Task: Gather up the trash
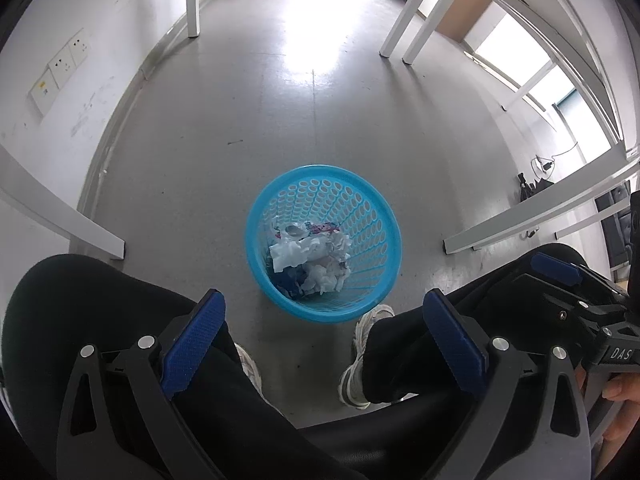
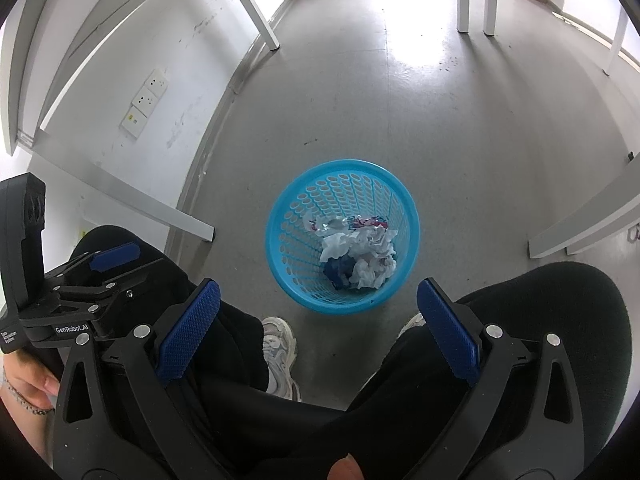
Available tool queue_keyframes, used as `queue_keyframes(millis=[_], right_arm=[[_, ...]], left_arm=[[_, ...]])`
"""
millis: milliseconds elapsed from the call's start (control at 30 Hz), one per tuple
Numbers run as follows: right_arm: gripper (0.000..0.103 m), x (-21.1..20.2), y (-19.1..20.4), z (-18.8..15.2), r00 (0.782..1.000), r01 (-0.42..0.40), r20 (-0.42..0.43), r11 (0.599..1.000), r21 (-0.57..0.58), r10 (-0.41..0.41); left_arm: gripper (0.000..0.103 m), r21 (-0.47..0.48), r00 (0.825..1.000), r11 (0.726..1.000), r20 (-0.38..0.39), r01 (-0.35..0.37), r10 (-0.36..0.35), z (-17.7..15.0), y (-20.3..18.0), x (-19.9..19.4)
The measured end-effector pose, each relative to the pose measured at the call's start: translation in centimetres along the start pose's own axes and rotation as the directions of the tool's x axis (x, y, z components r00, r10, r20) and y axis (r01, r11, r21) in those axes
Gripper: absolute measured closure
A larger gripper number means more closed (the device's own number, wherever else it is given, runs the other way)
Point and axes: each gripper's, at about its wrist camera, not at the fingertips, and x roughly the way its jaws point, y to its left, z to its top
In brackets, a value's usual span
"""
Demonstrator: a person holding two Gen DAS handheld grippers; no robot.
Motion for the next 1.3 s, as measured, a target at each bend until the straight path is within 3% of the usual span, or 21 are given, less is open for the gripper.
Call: queue_keyframes(millis=[1300], right_arm=[[0.009, -0.16, -0.33, 0.16, 0.999, -0.032, -0.01, 0.999, 0.03, 0.032]], left_arm=[[0.006, -0.015, 1.0, 1.0, -0.009, 0.007, -0.007, -0.47, -0.09, 0.02]])
